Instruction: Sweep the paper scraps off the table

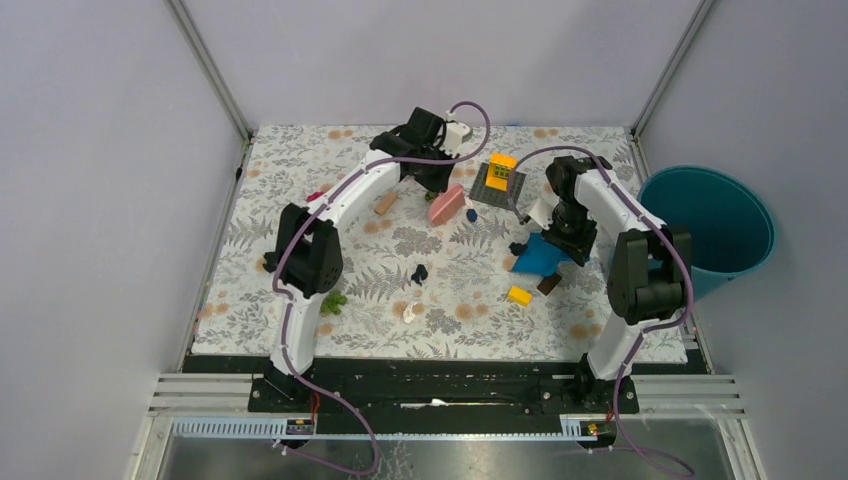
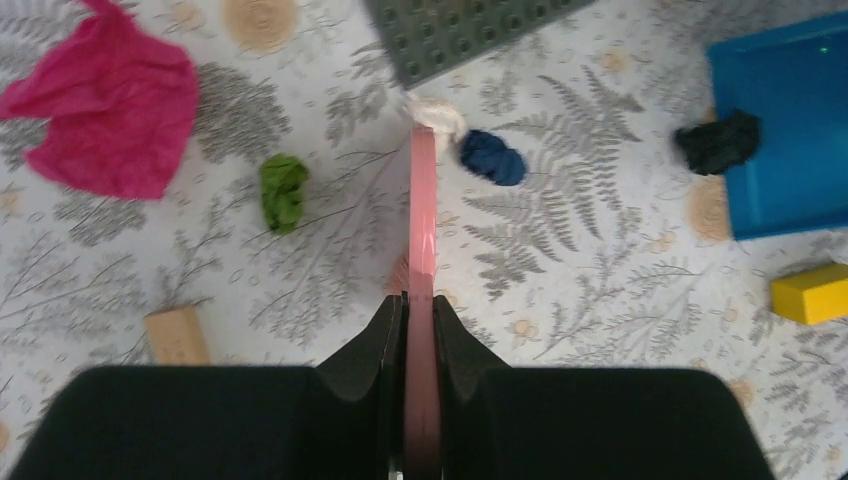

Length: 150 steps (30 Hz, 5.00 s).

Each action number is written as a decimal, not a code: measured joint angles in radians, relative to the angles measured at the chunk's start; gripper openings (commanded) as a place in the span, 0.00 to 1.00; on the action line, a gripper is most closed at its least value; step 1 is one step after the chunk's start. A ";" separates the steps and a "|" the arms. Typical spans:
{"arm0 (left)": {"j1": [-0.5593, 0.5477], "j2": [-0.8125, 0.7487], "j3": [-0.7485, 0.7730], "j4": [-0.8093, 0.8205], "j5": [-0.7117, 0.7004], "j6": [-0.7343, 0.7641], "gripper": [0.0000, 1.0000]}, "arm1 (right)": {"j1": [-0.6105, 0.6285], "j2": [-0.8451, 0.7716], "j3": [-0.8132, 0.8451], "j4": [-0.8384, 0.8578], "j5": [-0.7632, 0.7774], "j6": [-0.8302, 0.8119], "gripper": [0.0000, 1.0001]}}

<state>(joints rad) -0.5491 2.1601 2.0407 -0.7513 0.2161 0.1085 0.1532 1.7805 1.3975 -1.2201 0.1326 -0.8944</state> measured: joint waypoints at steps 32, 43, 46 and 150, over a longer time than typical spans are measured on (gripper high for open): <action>0.009 -0.404 -0.239 -0.025 0.183 -0.004 0.00 | 0.039 0.029 -0.060 0.266 -0.357 0.154 0.00; 0.014 -0.051 0.004 0.006 -0.019 0.072 0.00 | 0.039 0.028 -0.094 0.283 -0.293 0.249 0.00; 0.013 0.019 0.024 0.011 -0.015 0.066 0.00 | 0.039 0.023 -0.098 0.287 -0.280 0.265 0.00; 0.142 -0.819 -0.826 -0.152 -0.055 -0.141 0.00 | 0.448 -0.289 -0.412 0.329 -0.272 -0.040 0.00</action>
<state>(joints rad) -0.4072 1.3407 1.2152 -0.9035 0.1608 -0.0322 0.6014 1.4914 0.9859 -0.8913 -0.1394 -0.9340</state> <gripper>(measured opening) 0.146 0.293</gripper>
